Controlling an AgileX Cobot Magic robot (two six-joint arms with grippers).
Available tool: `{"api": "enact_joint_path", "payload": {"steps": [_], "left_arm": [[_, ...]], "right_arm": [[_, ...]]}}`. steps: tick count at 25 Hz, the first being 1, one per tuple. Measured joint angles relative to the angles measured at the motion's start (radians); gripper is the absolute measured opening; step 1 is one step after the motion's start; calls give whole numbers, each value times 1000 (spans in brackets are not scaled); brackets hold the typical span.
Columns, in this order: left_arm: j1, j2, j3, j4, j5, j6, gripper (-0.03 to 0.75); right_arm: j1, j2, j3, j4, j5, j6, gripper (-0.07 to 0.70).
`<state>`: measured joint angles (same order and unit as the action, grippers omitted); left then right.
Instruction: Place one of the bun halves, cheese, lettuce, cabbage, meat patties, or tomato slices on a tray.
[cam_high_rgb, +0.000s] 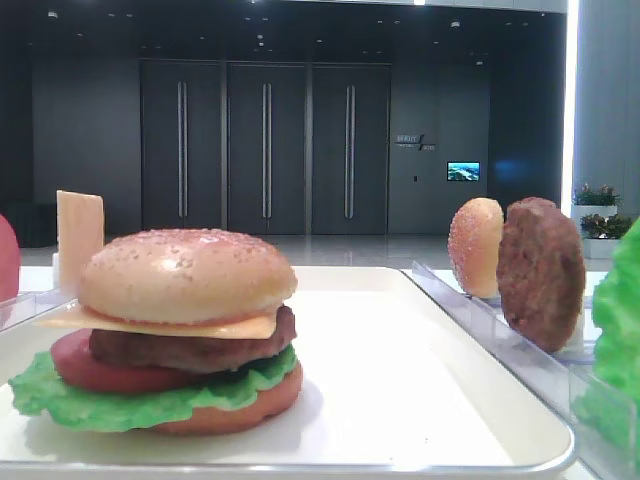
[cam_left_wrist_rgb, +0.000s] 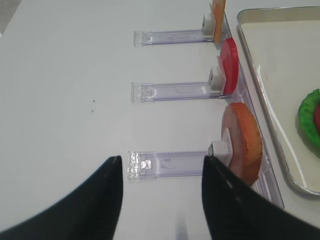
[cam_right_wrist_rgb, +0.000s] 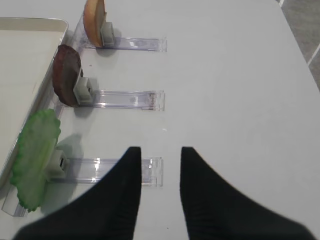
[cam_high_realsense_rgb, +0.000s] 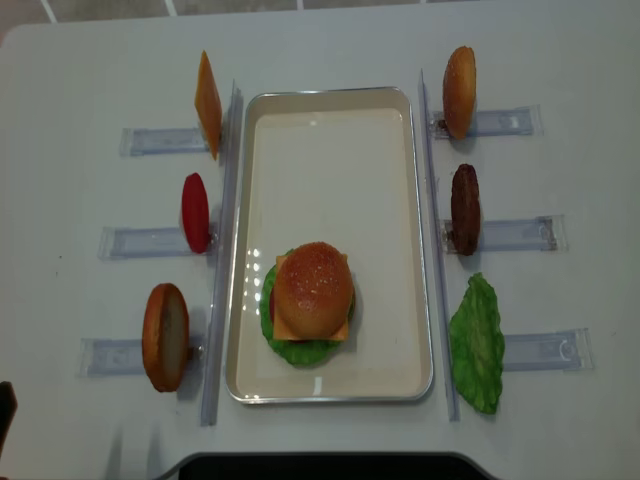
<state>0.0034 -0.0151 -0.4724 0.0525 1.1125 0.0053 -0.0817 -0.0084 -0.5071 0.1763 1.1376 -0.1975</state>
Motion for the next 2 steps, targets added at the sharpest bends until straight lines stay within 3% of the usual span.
{"api": "enact_joint_path", "payload": {"steps": [2], "left_arm": [[0,0,0,0,0,0,391]], "right_arm": [[0,0,0,0,0,0,192]]}}
